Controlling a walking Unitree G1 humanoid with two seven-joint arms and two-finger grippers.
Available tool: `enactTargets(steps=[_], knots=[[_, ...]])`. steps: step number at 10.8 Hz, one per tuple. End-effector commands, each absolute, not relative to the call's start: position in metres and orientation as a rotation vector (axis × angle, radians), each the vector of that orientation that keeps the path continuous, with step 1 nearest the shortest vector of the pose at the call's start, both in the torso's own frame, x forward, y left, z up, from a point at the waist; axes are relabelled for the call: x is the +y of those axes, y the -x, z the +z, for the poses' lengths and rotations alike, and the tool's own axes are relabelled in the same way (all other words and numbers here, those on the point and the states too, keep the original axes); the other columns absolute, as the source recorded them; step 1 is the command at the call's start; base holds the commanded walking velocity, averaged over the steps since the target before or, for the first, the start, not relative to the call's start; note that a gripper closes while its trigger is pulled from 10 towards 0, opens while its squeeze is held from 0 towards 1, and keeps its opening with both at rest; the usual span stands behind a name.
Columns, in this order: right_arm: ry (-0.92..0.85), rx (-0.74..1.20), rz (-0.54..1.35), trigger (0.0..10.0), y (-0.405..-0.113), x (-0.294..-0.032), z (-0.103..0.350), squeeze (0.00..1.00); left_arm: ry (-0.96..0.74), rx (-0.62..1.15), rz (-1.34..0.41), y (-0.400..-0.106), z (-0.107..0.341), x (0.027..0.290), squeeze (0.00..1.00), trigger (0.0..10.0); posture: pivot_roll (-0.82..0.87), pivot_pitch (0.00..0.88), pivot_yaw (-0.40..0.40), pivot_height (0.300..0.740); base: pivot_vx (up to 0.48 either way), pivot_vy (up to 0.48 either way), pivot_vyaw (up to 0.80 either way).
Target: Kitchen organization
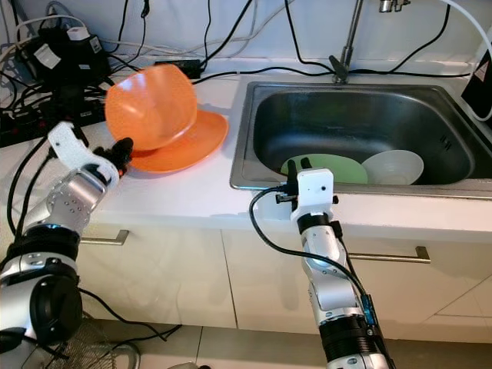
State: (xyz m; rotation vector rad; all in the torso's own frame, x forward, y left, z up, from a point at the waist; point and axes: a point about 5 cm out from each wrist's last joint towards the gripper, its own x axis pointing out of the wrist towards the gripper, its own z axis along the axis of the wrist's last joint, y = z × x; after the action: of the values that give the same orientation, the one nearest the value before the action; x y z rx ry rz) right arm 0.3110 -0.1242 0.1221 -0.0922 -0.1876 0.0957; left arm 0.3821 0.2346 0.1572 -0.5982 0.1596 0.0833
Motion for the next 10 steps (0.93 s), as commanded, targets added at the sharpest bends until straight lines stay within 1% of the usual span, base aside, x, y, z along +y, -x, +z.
enactTargets(steps=[1, 7, 10], knots=[[0.097, -0.168, 0.085, 10.0, -0.3118, -0.1258, 0.1195, 0.0, 0.599, 0.158, 0.074, -0.3842, 0.1594, 0.2327, 0.0, 0.0, 0.02, 0.0, 0.065, 0.74, 0.0, 0.0, 0.0], [0.095, -0.167, 0.085, 10.0, -0.3119, -0.125, 0.1193, 0.0, 0.622, 0.144, 0.074, -0.3834, 0.1578, 0.2337, 0.0, 0.0, 0.02, 0.0, 0.066, 0.74, 0.0, 0.0, 0.0], [0.095, -0.168, 0.082, 10.0, -0.3118, -0.1253, 0.1195, 0.0, 0.645, 0.088, 0.04, -0.3842, 0.1643, 0.2303, 0.0, 0.0, 0.02, 0.0, 0.066, 0.74, 0.0, 0.0, 0.0]])
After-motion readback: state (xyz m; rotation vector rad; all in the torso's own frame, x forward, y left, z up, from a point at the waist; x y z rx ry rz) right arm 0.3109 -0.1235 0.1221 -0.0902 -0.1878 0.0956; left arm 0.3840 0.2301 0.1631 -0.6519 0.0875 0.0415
